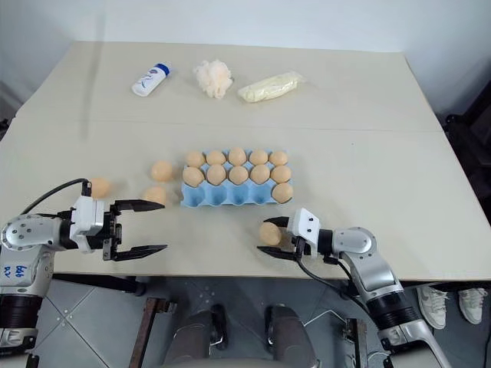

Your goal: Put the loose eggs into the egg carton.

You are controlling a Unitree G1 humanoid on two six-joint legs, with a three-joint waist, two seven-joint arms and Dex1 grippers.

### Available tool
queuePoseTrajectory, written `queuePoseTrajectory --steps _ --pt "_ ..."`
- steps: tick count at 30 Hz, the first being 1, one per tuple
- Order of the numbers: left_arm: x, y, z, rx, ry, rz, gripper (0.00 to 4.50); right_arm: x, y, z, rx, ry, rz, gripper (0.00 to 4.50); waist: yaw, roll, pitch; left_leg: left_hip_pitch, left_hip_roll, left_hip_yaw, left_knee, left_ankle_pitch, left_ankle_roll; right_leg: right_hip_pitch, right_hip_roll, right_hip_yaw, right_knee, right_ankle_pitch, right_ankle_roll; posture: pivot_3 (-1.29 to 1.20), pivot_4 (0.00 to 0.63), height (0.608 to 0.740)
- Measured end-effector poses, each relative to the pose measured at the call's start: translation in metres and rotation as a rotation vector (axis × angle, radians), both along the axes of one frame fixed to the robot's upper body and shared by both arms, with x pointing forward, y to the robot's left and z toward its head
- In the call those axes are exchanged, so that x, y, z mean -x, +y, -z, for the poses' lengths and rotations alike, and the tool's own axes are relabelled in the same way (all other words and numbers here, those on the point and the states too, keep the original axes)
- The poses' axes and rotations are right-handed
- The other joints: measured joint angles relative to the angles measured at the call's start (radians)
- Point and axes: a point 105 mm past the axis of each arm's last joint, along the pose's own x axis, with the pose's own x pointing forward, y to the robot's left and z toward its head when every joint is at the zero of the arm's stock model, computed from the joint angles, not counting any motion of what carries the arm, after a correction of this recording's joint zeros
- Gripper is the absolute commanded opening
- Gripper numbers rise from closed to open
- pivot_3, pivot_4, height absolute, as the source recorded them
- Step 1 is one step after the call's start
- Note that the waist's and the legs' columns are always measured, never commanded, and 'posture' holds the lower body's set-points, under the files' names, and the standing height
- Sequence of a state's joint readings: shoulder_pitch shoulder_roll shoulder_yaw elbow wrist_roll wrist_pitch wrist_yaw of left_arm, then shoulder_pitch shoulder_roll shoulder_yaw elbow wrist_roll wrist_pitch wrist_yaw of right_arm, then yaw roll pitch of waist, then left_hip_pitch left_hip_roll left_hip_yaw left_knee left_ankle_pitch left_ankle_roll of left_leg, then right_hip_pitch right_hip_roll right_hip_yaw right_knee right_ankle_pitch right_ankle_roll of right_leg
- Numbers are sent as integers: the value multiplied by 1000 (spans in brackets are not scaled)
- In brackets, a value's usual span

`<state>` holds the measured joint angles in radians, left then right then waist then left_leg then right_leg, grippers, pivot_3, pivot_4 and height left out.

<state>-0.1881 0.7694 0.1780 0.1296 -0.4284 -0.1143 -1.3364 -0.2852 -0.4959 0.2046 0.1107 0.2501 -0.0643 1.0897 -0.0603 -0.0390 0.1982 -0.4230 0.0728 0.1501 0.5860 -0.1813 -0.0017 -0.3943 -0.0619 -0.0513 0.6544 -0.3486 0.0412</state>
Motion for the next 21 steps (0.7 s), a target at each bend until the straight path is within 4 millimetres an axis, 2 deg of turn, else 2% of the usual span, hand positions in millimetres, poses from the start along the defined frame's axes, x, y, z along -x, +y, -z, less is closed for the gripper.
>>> queuePoseTrajectory --steps 3,8,11,14,17,21 --pt "0 2 3 3 5 -25 4500 -2 7 -25 -54 -40 -21 1877 0 0 0 0 0 0 1 0 0 0 0 0 1 0 0 0 150 740" --pt "0 4 8 6 9 -66 4500 -16 28 -67 -144 -134 -38 1877 0 0 0 0 0 -1 1 0 0 0 0 0 1 0 -1 0 150 740" --pt "0 4 8 8 5 -76 4500 -35 29 -74 -139 -193 16 1877 1 0 0 0 0 -1 0 0 0 0 -1 -1 0 0 -1 0 150 740" --pt "0 3 8 8 3 -80 4500 -53 22 -69 -107 -220 71 1877 2 0 0 -1 0 -1 -1 0 0 0 -1 -1 -1 0 -1 0 150 740" --pt "0 1 6 8 -12 -80 4500 -63 13 -59 -97 -210 114 2867 1 0 0 -1 0 -1 -1 0 0 0 -1 -1 -1 0 -1 0 150 740" --pt "1 2 8 10 -4 -94 4500 -63 10 -56 -98 -212 103 4245 -5 0 0 0 0 -1 -1 0 1 0 0 -1 0 0 -1 0 150 740"
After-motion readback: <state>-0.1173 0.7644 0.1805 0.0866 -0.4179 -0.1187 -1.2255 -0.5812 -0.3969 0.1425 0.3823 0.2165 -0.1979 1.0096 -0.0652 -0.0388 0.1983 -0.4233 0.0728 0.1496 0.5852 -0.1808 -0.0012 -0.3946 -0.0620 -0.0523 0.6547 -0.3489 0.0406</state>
